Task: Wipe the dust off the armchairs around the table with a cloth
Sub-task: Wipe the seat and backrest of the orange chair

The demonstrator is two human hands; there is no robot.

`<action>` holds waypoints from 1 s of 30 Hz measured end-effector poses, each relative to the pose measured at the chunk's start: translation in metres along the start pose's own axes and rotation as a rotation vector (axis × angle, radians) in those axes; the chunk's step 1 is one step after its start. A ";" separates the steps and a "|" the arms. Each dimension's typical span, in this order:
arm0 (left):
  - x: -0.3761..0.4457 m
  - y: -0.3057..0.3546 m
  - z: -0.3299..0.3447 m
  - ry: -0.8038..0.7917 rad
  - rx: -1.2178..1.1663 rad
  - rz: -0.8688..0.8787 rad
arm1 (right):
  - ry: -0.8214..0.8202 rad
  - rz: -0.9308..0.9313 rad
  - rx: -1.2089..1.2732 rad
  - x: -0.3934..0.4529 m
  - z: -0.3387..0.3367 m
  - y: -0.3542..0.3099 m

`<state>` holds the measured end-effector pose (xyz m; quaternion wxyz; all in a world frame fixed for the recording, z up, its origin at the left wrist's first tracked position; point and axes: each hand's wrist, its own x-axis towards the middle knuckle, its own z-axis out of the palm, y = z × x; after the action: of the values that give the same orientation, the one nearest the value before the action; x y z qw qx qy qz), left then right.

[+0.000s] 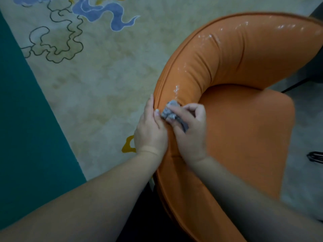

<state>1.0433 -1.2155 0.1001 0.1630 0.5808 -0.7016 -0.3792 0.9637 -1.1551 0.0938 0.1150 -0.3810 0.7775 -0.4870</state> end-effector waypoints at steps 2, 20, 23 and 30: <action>0.001 0.000 0.001 0.016 0.012 0.008 | -0.020 -0.006 0.018 -0.013 -0.003 0.005; 0.001 0.001 0.006 0.046 0.045 0.047 | 0.037 -0.014 0.043 0.022 0.003 0.026; 0.001 -0.001 0.006 0.056 0.043 0.056 | 0.017 -0.001 0.087 0.011 -0.001 0.027; -0.001 -0.001 0.007 0.063 0.052 0.044 | 0.026 -0.007 0.053 0.026 0.002 0.025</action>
<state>1.0395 -1.2125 0.0950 0.1782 0.5808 -0.7183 -0.3390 0.9351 -1.1686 0.0763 0.1133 -0.3743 0.7643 -0.5127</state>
